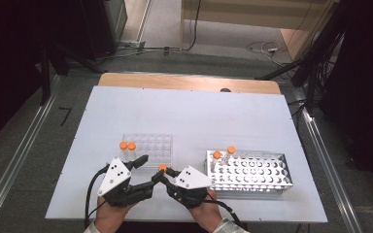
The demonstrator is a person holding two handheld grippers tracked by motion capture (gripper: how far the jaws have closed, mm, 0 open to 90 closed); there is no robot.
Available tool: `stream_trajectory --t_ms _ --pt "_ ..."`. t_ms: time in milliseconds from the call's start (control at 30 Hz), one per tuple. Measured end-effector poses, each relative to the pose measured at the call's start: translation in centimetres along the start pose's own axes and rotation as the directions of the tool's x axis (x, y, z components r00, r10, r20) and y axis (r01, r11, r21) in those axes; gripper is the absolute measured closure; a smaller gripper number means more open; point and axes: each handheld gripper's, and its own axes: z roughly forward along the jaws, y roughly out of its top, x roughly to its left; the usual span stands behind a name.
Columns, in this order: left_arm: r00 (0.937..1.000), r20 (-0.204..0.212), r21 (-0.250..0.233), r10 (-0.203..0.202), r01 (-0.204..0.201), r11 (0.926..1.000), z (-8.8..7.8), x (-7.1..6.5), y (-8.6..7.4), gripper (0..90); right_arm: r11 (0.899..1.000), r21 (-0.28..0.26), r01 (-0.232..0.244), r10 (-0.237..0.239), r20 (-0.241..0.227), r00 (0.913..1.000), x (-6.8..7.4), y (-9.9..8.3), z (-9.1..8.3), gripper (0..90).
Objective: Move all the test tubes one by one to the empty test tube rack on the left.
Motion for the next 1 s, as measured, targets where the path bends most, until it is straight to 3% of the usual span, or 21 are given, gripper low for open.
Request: stream_trajectory --t_ms 100,467,700,800,900,1000 --pt "0.9996 0.028 0.01 0.004 -0.004 0.9999 0.3 -0.2 -0.1 44.9 1.0 0.0 -0.003 0.003 -0.004 1.0 0.1 0.1 0.1 72.2" --pt "0.9994 0.017 0.014 0.031 -0.032 0.9994 0.9 -1.0 -0.5 69.4 1.0 -0.001 0.007 -0.007 -0.025 0.9997 0.6 0.2 0.1 72.2" --pt "0.9997 0.002 0.01 0.025 -0.025 0.9996 0.8 -1.1 -0.4 70.5 1.0 -0.004 -0.01 0.009 -0.026 0.9996 0.5 0.2 0.1 70.9" --pt "0.9998 -0.006 0.004 0.017 -0.017 0.9999 0.8 -0.8 -0.3 70.5 0.999 0.005 -0.032 0.032 -0.042 0.9986 0.4 0.3 -0.2 51.8" --pt "0.9999 -0.012 0.001 -0.006 0.006 1.0 0.7 -0.4 -0.2 70.5 0.998 0.004 -0.058 0.058 -0.05 0.997 0.0 0.3 -0.9 40.4" --pt "0.9998 -0.016 0.002 -0.007 0.007 1.0 0.8 -0.3 -0.2 70.5 0.997 0.0 -0.079 0.079 -0.042 0.996 -0.8 0.1 -1.9 36.8"
